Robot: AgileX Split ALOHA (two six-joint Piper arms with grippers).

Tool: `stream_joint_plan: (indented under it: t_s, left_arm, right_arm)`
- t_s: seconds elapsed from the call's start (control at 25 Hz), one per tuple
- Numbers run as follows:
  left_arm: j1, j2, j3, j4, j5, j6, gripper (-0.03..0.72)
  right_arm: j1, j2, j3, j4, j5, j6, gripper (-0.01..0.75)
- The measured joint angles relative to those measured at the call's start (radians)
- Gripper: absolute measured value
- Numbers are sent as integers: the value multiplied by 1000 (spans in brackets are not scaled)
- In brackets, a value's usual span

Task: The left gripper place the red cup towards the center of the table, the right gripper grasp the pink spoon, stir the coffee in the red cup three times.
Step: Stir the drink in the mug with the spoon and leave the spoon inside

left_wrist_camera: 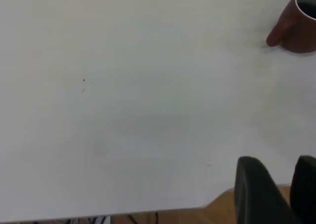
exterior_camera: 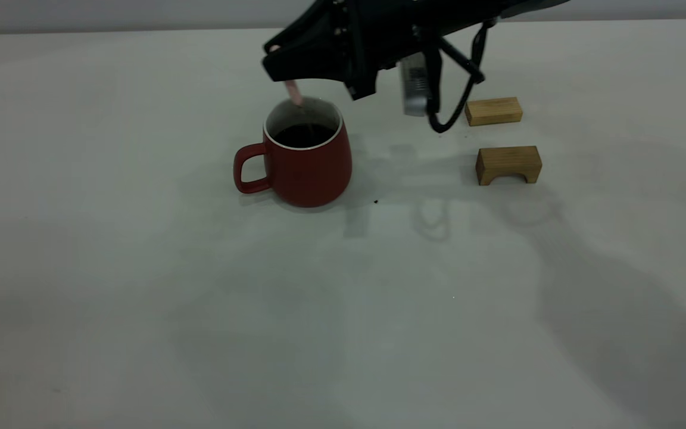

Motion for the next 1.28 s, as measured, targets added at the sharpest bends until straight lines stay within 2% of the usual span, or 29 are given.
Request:
stream_joint_plan:
  t_s: [0.16, 0.28, 0.44, 0.52, 0.72, 0.88, 1.04, 1.28]
  left_arm:
    - [0, 0, 0, 0, 0, 0, 247]
    - [0, 0, 0, 0, 0, 0, 247]
    - [0, 0, 0, 0, 0, 0, 247]
    - [0, 0, 0, 0, 0, 0, 247]
    - [0, 0, 0, 0, 0, 0, 247]
    - [0, 0, 0, 0, 0, 0, 247]
    - [0, 0, 0, 0, 0, 0, 247]
    - [0, 0, 0, 0, 0, 0, 247]
  right_arm:
    - [8, 0, 0, 41, 1, -191, 146]
    - [-12, 0, 0, 4, -1, -155, 146]
    - [-32, 0, 0, -70, 1, 42, 146]
    - [-22, 0, 0, -69, 5, 64, 146]
    - [14, 0, 0, 14, -4, -63, 146]
    - [-4, 0, 0, 3, -25, -176, 146]
    - [-22, 0, 0, -77, -25, -198, 146]
    - [-21, 0, 0, -92, -14, -198, 146]
